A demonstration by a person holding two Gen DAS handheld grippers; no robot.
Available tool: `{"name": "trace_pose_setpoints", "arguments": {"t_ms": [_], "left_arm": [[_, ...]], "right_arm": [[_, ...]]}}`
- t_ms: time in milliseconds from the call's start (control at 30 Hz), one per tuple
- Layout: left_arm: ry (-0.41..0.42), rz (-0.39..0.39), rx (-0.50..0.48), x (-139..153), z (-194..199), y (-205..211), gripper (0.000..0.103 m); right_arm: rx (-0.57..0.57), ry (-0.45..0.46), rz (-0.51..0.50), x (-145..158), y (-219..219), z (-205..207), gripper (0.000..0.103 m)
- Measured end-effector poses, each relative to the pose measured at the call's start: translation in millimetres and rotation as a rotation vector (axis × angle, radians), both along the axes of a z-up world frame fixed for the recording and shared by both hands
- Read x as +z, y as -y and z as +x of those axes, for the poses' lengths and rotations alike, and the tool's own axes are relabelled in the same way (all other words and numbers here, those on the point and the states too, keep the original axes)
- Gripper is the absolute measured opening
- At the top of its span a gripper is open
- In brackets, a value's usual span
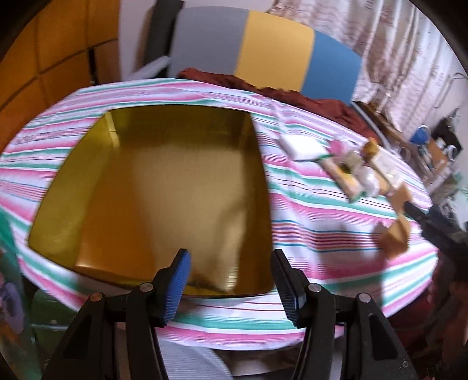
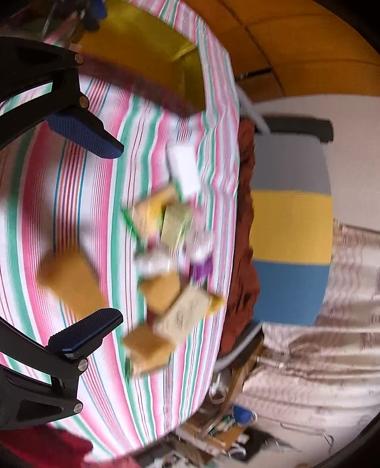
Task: Organize objects
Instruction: 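Grasp a yellow sponge with the right tool, then grasp the long cracker pack with the left tool while the right tool holds the sponge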
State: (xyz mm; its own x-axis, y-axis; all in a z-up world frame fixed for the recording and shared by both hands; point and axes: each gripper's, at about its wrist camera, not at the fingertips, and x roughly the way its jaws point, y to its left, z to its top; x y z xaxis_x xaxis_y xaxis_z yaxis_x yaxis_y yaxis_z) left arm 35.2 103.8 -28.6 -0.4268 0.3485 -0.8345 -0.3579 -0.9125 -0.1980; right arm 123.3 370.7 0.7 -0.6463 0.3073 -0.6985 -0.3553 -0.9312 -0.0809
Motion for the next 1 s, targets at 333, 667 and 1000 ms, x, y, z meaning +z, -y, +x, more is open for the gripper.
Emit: {"name": "trace_pose_setpoints", "arguments": {"t_ms": [333,667,1000], "left_arm": [[0.084,0.087,-0.131,-1.0,-2.4,-55.8,0.075],[0.039,0.139,-0.151,9.5,-6.1,-110.0,0.076],[0.010,0.010,-0.173,-11.7,-28.3,-198.5,0.072]], "right_arm": [[0.121,0.214,-0.022,-51.2,-65.1,0.2,0.096],[0.192,0.200,-0.180,-61.6,-71.8,-6.1,0.076],[0.028,0.143,-0.330,-51.0,-111.2,3.3,0.074]]}}
